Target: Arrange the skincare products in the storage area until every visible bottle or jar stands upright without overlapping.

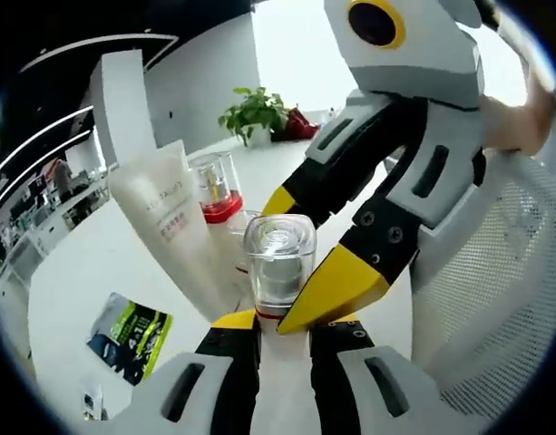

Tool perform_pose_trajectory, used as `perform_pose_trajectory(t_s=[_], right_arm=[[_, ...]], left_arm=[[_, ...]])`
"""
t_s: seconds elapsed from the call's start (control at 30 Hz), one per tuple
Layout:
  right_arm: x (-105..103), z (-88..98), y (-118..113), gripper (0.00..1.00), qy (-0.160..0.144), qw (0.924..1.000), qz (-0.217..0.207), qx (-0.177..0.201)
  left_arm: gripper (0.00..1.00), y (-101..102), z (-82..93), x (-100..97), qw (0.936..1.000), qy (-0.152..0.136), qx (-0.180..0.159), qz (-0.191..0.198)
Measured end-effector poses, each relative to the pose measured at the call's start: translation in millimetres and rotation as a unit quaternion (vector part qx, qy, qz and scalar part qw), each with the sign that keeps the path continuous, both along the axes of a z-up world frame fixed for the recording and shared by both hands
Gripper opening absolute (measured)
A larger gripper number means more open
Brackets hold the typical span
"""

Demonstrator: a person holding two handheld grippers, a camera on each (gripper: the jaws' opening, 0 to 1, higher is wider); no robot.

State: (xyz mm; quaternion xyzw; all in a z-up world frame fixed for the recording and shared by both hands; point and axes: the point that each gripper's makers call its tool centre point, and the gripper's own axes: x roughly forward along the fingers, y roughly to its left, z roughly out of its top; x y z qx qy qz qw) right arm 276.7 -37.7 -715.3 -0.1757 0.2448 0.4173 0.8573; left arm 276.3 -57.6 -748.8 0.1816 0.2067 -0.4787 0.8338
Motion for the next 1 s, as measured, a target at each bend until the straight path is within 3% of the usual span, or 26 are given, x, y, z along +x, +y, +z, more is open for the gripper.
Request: perform_pose_trajectory(t_s=[0.37, 0.57, 0.63, 0.77, 1.0], right_arm=[[2, 11.2, 1, 0.27, -0.023, 0.9996, -0.004, 0.017], [10, 34.2, 5, 0.26, -0.067, 0.9962, -0.009, 0.054], [12, 42.4, 4, 0.25, -0.077, 0.9944, -0.015, 0.07], [17, 47.9, -3, 0.25, -0.063, 0.9925, -0.034, 0.1], [18, 50.5, -4, 0.25, -0.064, 0.9916, -0.04, 0.105]], left_arm=[[0.17, 8, -10.5, 1.9, 0.9994, 0.029, -0.011, 0.016], [0.17, 10, -15.1, 2.5, 0.9986, 0.041, -0.025, 0.022], [0.17, 12, -20.6, 2.4, 0.999, 0.038, -0.015, 0.019], [0.17, 12, -31.4, -0.7, 0.9991, 0.041, -0.004, 0.013], [0.17, 12, -28.7, 0.1, 0.9988, 0.04, -0.023, 0.014]])
